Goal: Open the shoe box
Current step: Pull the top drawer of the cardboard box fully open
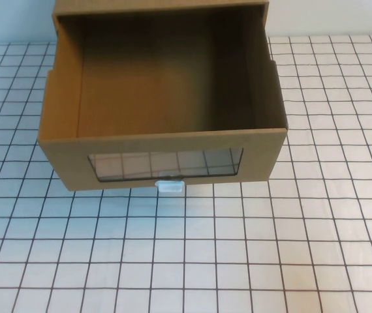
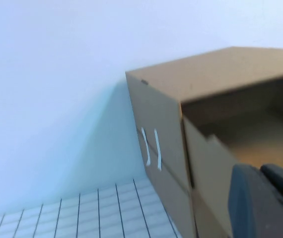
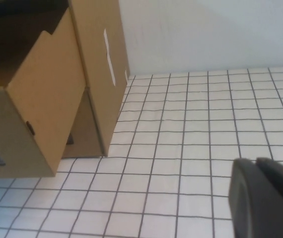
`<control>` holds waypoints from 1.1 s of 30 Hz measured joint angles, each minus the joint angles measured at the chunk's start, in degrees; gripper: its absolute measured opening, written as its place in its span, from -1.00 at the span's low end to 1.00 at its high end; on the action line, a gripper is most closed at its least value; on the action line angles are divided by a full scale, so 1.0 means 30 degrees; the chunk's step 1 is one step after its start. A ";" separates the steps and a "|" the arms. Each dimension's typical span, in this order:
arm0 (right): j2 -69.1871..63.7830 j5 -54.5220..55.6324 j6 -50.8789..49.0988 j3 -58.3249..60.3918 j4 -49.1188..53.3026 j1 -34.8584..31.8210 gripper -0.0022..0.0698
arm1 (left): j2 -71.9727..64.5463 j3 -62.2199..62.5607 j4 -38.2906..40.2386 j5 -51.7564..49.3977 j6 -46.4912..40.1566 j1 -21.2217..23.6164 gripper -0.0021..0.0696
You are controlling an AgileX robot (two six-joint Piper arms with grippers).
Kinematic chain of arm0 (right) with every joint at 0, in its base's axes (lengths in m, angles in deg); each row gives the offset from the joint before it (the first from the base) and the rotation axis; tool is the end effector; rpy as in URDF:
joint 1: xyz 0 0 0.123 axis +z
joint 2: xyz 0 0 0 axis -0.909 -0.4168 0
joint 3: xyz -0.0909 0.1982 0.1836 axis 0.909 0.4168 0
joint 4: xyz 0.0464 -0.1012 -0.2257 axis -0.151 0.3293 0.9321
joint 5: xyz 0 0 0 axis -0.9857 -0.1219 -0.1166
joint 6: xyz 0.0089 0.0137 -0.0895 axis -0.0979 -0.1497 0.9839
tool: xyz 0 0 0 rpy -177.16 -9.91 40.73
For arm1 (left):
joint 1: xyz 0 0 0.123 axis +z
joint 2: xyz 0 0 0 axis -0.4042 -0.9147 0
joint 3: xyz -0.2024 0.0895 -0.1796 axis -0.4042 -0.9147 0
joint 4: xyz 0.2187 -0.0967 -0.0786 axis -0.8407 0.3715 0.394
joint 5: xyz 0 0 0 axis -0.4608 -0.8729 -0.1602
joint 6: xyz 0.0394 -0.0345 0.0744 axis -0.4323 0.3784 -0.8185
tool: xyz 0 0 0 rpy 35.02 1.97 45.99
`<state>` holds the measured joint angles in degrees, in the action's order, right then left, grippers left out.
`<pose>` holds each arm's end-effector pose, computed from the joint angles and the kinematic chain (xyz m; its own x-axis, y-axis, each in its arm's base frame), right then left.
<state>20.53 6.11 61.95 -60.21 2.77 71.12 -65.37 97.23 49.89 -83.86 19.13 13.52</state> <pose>0.0602 0.0155 0.2775 -0.1898 0.1456 -0.9710 -0.1720 0.9687 0.1789 0.0775 -0.0187 0.3172 0.1347 0.1774 -0.9749 0.2035 0.9579 0.2025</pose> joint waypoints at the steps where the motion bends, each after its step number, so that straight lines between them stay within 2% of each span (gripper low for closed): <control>1: 0.0685 0.0080 0.0000 0.0393 -0.0165 0.0000 -0.98 | 0.0905 -0.0842 0.0014 0.0036 0.0000 0.0000 -0.95; 7: 0.2785 0.1710 0.0034 0.2069 -0.0684 0.0000 -0.98 | 0.4285 -0.4718 0.0056 0.0541 0.0556 0.0000 -0.95; 14: 0.2919 0.3053 0.0042 0.2489 -0.0724 0.0000 -0.98 | 0.4779 -0.7547 0.0204 0.1264 0.1553 0.0000 -0.95; 33: 0.2919 0.2189 0.0075 0.2629 -0.0872 0.0000 -0.98 | 0.4779 -0.7908 0.0351 0.0401 0.1875 0.0000 -0.95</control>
<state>29.29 12.68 62.18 -52.32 0.15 71.12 -51.03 73.51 50.94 -82.66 24.75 13.52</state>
